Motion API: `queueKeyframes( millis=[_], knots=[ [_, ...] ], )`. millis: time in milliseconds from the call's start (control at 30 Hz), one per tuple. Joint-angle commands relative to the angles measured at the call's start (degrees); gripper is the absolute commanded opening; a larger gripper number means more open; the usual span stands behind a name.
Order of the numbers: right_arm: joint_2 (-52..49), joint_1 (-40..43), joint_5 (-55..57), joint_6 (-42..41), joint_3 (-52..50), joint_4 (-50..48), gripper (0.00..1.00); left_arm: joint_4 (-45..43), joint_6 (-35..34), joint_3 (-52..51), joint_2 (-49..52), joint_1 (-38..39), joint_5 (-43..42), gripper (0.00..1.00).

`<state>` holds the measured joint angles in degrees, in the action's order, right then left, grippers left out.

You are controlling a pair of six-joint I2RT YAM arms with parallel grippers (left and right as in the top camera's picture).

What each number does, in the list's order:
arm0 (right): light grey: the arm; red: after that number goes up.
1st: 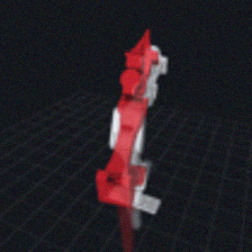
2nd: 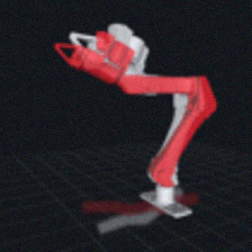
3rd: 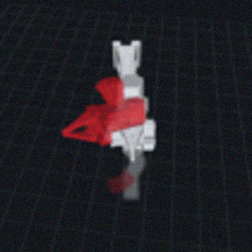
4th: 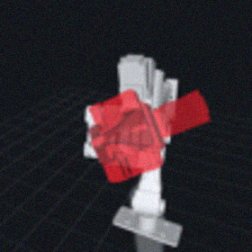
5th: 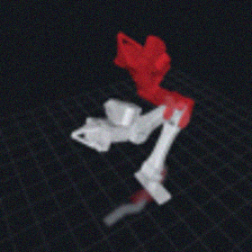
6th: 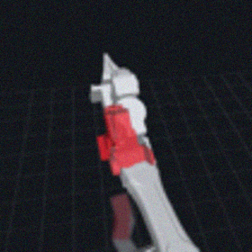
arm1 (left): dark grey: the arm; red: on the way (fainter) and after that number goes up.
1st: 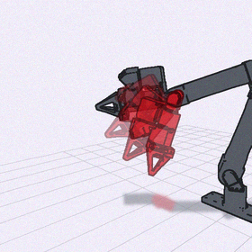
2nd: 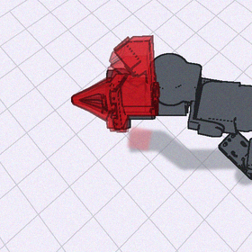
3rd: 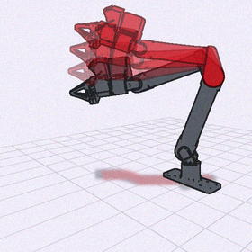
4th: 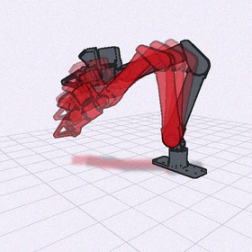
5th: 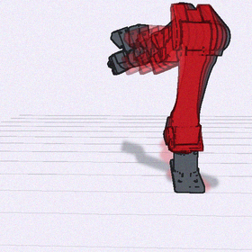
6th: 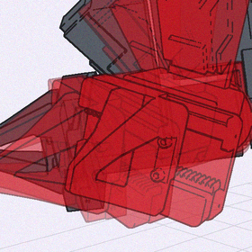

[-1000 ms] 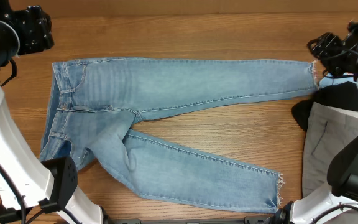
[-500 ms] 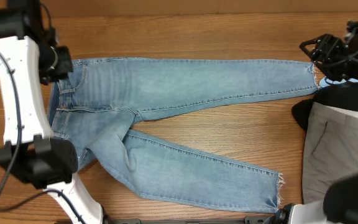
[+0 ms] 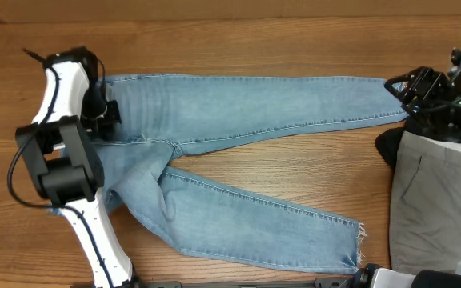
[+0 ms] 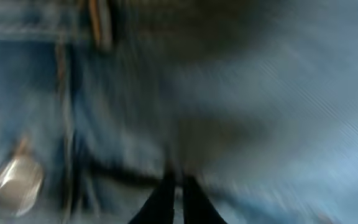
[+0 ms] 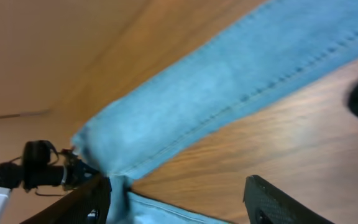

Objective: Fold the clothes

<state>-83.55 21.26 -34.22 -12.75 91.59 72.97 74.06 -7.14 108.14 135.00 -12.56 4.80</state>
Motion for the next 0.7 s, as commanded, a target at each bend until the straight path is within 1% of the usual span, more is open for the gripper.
queueKeyframes(
  millis=[0,67,167,200,300,400,467,600,667],
  knots=[
    [-0.42,-0.20,8.04,1.51,0.31,1.75,0.73,-2.75,-2.36,-0.61,4.74,-2.56,6.38,0.09],
    [-1.18,-0.26,9.38,1.77,0.20,3.41,0.76,-5.29,-3.13,-0.61,6.97,-4.35,8.00,0.08],
    [-2.21,-0.31,9.35,2.36,-1.16,4.31,0.77,-9.49,-6.38,-0.61,8.15,-8.59,9.01,0.08],
    [-2.45,-0.31,9.35,2.36,-1.90,4.33,0.77,-10.69,-7.08,-0.42,8.07,-10.16,7.63,0.07],
    [-2.97,-0.50,9.33,3.32,-4.76,4.15,0.77,-11.58,-7.21,3.06,7.78,-14.25,-0.44,0.06],
    [-3.28,-1.60,9.31,3.91,-9.03,3.56,0.77,-10.64,-7.04,9.40,7.72,-17.90,-8.28,0.07],
    [-3.28,-3.08,9.31,3.87,-12.85,2.34,0.77,-9.20,-6.75,14.19,7.72,-19.47,-11.87,0.07],
    [-3.28,-6.78,9.42,3.76,-20.68,-0.50,0.78,-5.22,-3.34,24.92,7.72,-20.87,-15.32,0.09],
    [-3.28,-8.52,11.19,0.96,-24.94,-2.16,0.78,-2.23,-0.96,30.71,7.72,-20.90,-15.37,0.10]
  ],
)
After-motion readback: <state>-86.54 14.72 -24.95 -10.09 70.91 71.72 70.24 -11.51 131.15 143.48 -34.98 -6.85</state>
